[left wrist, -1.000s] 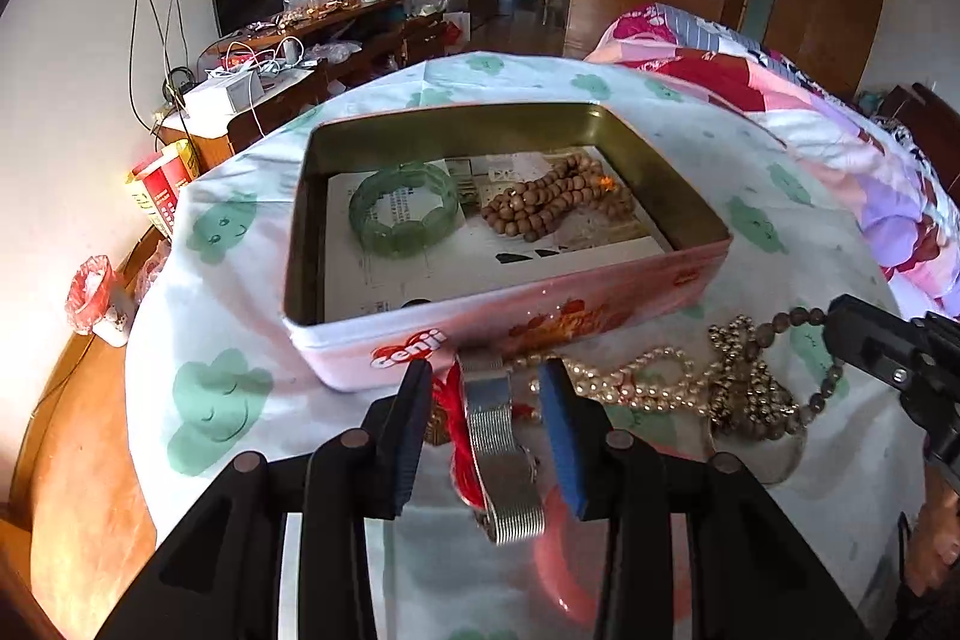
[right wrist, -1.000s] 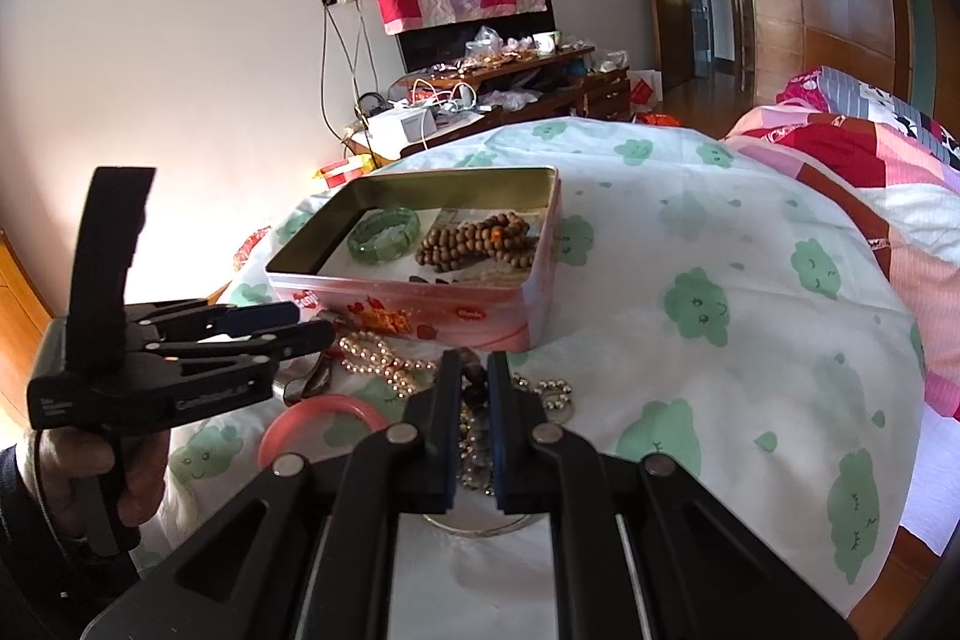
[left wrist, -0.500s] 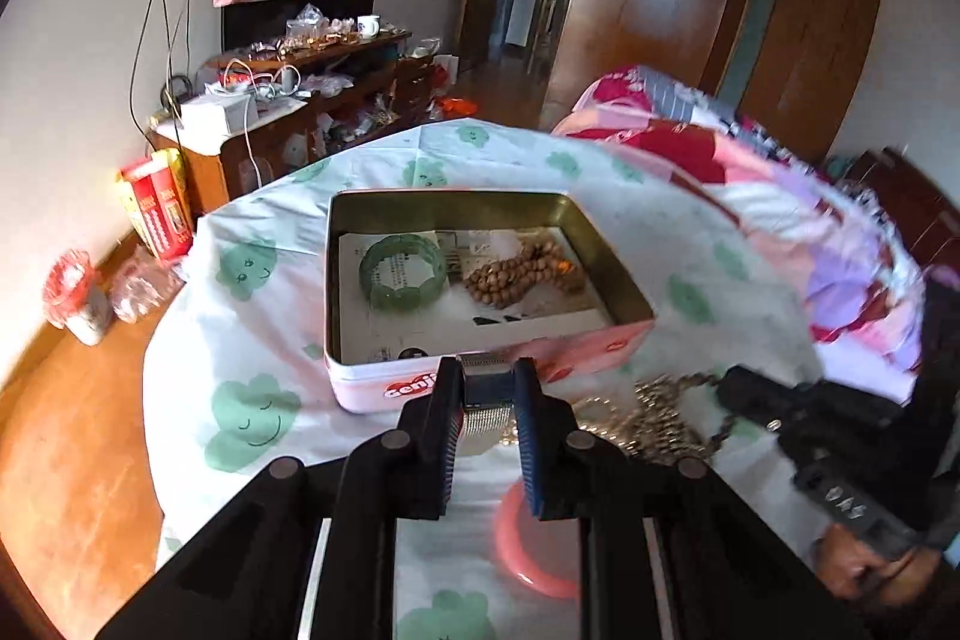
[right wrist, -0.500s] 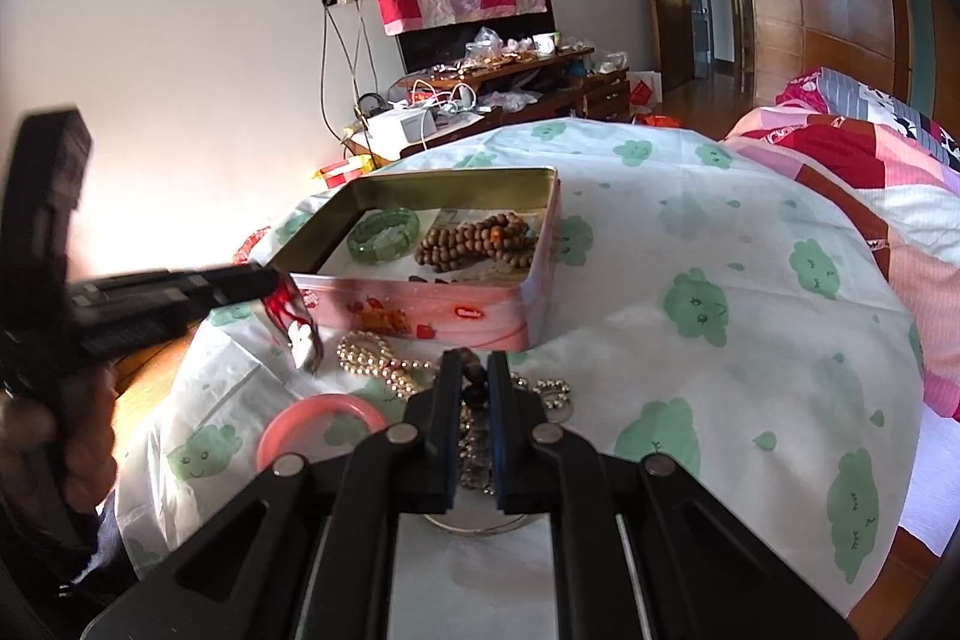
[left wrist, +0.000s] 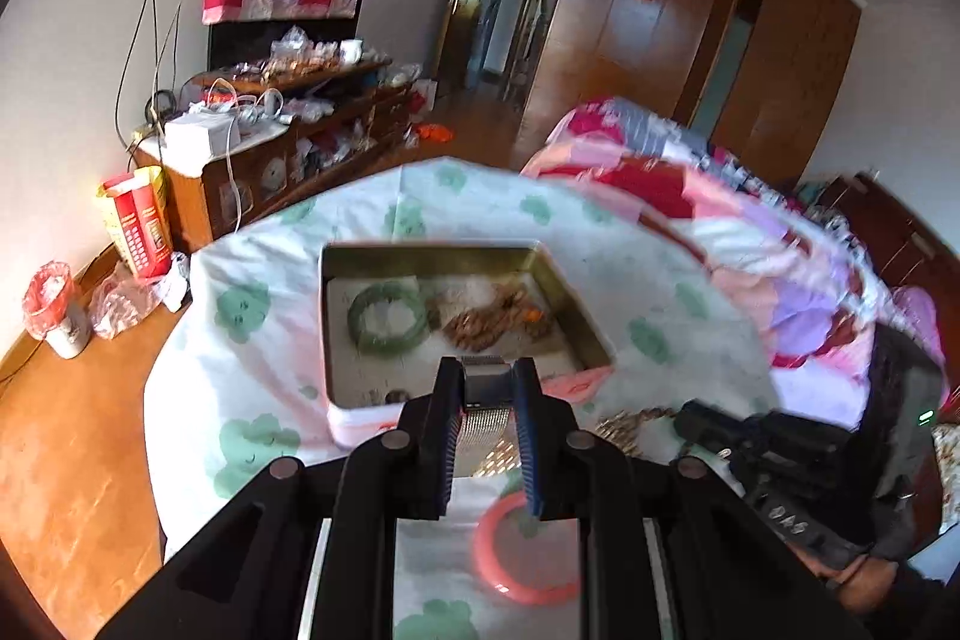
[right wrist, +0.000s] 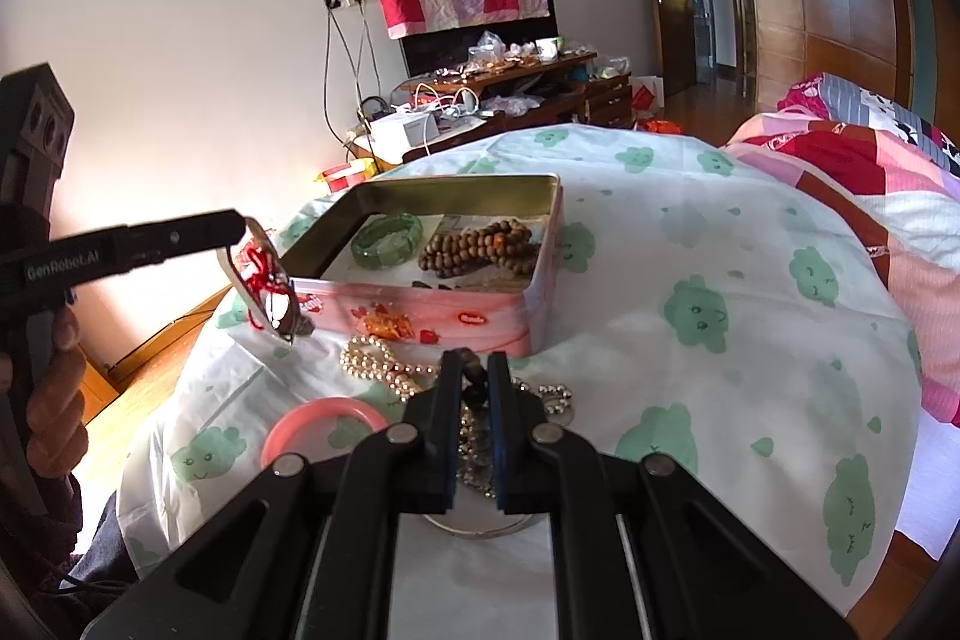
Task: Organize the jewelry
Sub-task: 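Carry the watch with the left tool while the right tool carries the chain over the tin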
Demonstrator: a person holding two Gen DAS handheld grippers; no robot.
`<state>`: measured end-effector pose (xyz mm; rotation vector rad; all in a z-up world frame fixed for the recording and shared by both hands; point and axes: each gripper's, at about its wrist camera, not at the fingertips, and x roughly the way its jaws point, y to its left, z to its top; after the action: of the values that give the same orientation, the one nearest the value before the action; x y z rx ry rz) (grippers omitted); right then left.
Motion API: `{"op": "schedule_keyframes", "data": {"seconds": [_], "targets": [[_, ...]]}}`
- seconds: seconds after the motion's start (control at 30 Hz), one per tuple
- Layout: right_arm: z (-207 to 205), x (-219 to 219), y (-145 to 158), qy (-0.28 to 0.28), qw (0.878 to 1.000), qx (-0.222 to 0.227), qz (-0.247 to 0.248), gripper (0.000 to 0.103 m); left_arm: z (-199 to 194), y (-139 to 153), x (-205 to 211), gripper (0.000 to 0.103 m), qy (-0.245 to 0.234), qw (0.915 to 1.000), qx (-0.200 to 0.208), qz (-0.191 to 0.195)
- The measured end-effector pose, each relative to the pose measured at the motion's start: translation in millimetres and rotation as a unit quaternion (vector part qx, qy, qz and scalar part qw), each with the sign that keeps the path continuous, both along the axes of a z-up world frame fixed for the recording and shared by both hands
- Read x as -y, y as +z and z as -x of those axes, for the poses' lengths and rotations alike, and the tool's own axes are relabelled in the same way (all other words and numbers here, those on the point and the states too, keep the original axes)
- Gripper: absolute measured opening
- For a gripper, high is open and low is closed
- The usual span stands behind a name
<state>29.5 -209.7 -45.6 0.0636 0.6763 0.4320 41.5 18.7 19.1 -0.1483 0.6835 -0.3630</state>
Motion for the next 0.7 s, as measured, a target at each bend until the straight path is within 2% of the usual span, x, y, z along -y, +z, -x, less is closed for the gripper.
{"op": "schedule_keyframes", "data": {"seconds": [0.03, 0.07, 0.1, 0.17, 0.3, 0.53, 0.7], "targets": [[0, 1, 2, 0.000, 1.000, 0.002, -0.001, 0.010, 2, 4, 0, 0.017, 0.006, 0.9999, 0.014, -0.006], [0, 1, 3, -0.001, 1.000, 0.004, -0.001, 0.010, 1, 3, 1, 0.017, 0.019, 0.9992, 0.020, -0.029], [0, 2, 4, -0.002, 1.000, 0.005, -0.002, 0.010, -7, -7, 3, 0.017, 0.028, 0.9983, 0.001, -0.051], [-1, 2, 4, -0.002, 1.000, 0.003, -0.001, 0.010, -12, -19, 2, 0.017, 0.006, 0.9992, -0.034, -0.020], [-2, 2, 3, -0.003, 1.000, 0.002, 0.000, 0.010, 2, -2, 14, 0.017, -0.017, 0.9997, 0.009, -0.012], [-3, 2, 1, -0.002, 1.000, 0.003, 0.000, 0.010, -7, 2, 13, 0.017, -0.015, 0.9995, 0.014, -0.025], [-7, 0, 11, 0.006, 1.000, 0.013, 0.005, 0.010, -17, 14, 11, 0.017, -0.012, 0.9989, 0.027, -0.037]]}}
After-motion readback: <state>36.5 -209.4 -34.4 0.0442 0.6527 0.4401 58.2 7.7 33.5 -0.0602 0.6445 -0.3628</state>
